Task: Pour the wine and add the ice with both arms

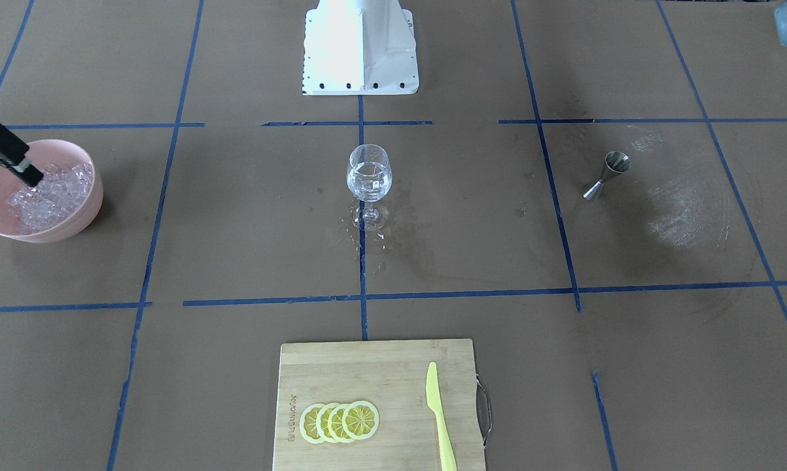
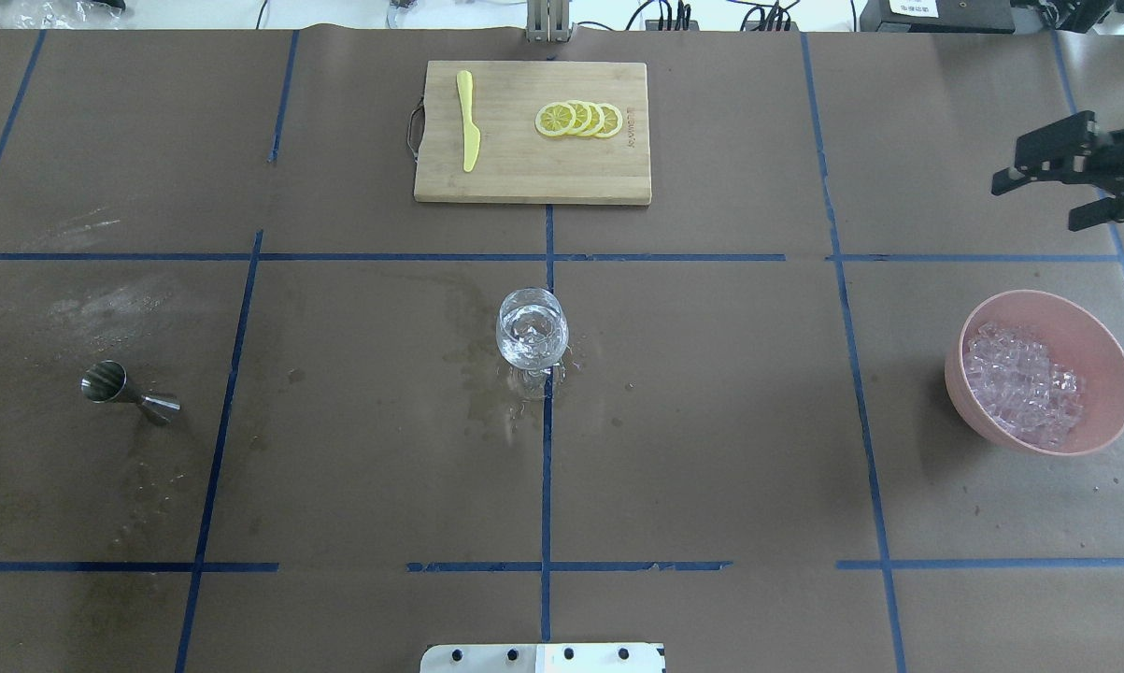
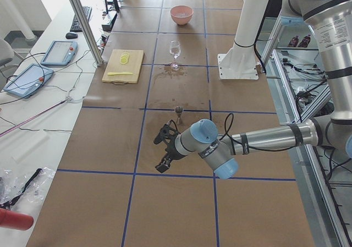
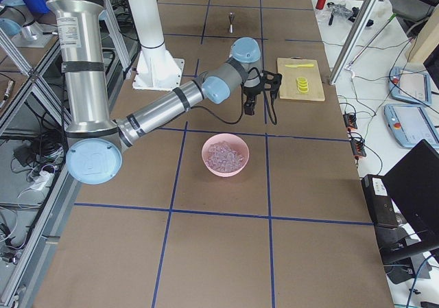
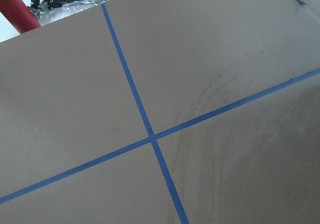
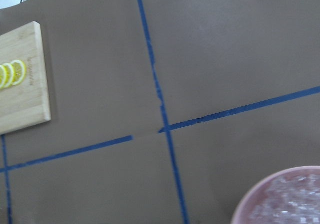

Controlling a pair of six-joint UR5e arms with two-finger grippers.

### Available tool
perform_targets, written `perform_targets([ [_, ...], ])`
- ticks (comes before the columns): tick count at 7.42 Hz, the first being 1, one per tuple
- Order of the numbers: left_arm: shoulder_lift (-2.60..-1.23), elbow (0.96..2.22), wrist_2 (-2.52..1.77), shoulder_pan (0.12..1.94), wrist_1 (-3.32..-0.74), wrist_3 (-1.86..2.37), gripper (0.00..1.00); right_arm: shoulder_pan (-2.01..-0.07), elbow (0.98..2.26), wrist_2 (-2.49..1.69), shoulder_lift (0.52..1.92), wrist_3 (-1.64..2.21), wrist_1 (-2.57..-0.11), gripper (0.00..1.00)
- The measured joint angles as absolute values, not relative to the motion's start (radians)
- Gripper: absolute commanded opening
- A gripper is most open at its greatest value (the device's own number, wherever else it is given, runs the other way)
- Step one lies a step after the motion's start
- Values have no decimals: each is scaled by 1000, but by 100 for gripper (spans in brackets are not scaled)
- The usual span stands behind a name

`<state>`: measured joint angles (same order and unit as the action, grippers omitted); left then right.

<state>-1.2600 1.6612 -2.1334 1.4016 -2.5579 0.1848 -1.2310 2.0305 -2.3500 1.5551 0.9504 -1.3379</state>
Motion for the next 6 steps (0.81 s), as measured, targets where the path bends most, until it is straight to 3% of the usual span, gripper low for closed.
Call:
perform_targets([
  [3,-1400,1725,-2193,1476,-2083,44,100,-1320,1936,-2320,1718,430,-1347,100],
  [6,-1386,1750,-2403,1515,-1922,11,100,-1343,1887,-2326,1721,279,-1399,100],
])
